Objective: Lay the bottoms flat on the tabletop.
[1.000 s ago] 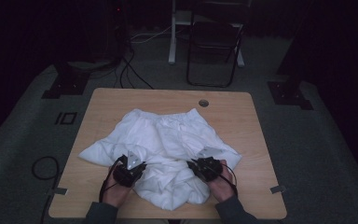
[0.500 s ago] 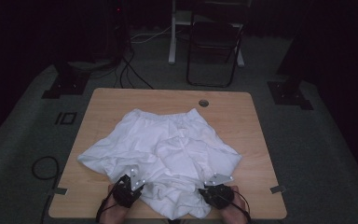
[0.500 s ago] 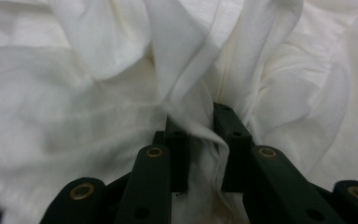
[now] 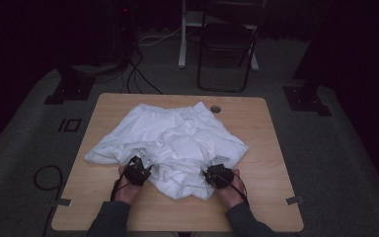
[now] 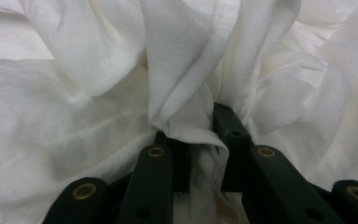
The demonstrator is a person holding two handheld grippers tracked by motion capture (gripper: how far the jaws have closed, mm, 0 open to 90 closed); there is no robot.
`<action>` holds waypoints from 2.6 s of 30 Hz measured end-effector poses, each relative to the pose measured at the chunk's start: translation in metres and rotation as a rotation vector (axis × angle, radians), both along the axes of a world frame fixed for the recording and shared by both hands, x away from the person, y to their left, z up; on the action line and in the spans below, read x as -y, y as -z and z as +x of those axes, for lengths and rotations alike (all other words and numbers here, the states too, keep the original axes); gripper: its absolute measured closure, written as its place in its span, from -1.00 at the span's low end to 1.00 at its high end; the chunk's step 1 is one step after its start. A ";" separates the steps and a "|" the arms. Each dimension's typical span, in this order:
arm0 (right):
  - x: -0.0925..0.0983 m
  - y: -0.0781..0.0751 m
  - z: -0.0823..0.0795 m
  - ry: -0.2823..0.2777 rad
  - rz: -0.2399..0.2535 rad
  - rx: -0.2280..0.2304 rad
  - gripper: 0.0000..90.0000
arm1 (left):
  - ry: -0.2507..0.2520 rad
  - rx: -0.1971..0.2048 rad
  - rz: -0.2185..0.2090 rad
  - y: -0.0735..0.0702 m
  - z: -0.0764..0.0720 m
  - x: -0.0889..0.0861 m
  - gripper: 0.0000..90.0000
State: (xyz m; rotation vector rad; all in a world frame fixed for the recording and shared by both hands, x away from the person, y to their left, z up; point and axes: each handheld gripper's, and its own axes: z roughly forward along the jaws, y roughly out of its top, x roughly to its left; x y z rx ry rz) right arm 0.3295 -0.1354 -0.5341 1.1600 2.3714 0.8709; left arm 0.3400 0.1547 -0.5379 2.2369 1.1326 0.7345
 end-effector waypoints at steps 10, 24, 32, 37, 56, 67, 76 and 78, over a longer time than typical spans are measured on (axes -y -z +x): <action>-0.010 0.000 0.045 0.082 0.016 0.002 0.74 | -0.060 -0.003 -0.028 0.000 0.039 0.000 0.96; 0.011 -0.045 0.030 0.016 0.167 0.041 0.15 | -0.058 0.000 -0.129 -0.005 0.006 -0.040 0.28; -0.001 -0.071 0.048 0.010 0.159 0.110 0.22 | -0.106 0.000 -0.169 0.007 -0.008 -0.057 0.23; -0.023 -0.057 0.079 0.013 0.140 0.058 0.15 | -0.112 0.005 -0.210 0.010 -0.010 -0.063 0.20; -0.049 -0.032 0.079 -0.032 0.036 0.007 0.93 | -0.136 0.021 -0.200 0.011 -0.013 -0.059 0.17; 0.016 -0.045 0.019 0.110 0.048 0.108 0.95 | -0.138 0.027 -0.193 0.011 -0.014 -0.058 0.17; 0.080 -0.032 -0.034 0.229 0.050 0.103 0.94 | -0.141 0.031 -0.189 0.011 -0.015 -0.058 0.17; 0.091 -0.030 -0.045 0.248 0.045 0.103 0.94 | -0.140 0.031 -0.188 0.011 -0.015 -0.058 0.17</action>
